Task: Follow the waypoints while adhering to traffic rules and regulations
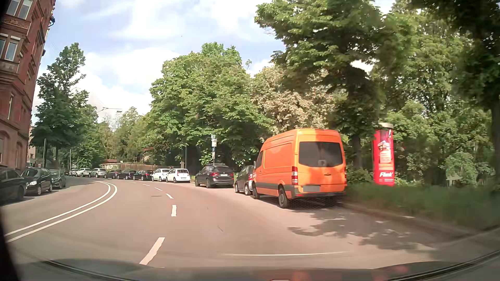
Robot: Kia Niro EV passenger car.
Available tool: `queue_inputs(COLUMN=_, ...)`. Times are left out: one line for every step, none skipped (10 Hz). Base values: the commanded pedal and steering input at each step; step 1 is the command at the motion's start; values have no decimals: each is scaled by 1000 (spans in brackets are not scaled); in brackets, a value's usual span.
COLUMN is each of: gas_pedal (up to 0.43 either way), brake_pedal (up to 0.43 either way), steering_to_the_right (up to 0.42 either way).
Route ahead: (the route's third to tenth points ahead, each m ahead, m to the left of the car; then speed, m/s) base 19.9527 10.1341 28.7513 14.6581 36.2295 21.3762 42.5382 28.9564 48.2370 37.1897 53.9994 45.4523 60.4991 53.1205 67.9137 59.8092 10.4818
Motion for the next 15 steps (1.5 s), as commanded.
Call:
queue_inputs(gas_pedal=150, brake_pedal=0, steering_to_the_right=-91)
queue_inputs(gas_pedal=150, brake_pedal=0, steering_to_the_right=-90)
queue_inputs(gas_pedal=150, brake_pedal=0, steering_to_the_right=-90)
queue_inputs(gas_pedal=150, brake_pedal=0, steering_to_the_right=-95)
queue_inputs(gas_pedal=150, brake_pedal=0, steering_to_the_right=-98)
queue_inputs(gas_pedal=150, brake_pedal=0, steering_to_the_right=-100)
queue_inputs(gas_pedal=150, brake_pedal=0, steering_to_the_right=-100)
queue_inputs(gas_pedal=150, brake_pedal=0, steering_to_the_right=-98)
queue_inputs(gas_pedal=150, brake_pedal=0, steering_to_the_right=-95)
queue_inputs(gas_pedal=150, brake_pedal=0, steering_to_the_right=-94)
queue_inputs(gas_pedal=150, brake_pedal=0, steering_to_the_right=-95)
queue_inputs(gas_pedal=150, brake_pedal=0, steering_to_the_right=-94)
queue_inputs(gas_pedal=150, brake_pedal=0, steering_to_the_right=-94)
queue_inputs(gas_pedal=150, brake_pedal=0, steering_to_the_right=-92)
queue_inputs(gas_pedal=150, brake_pedal=0, steering_to_the_right=-91)
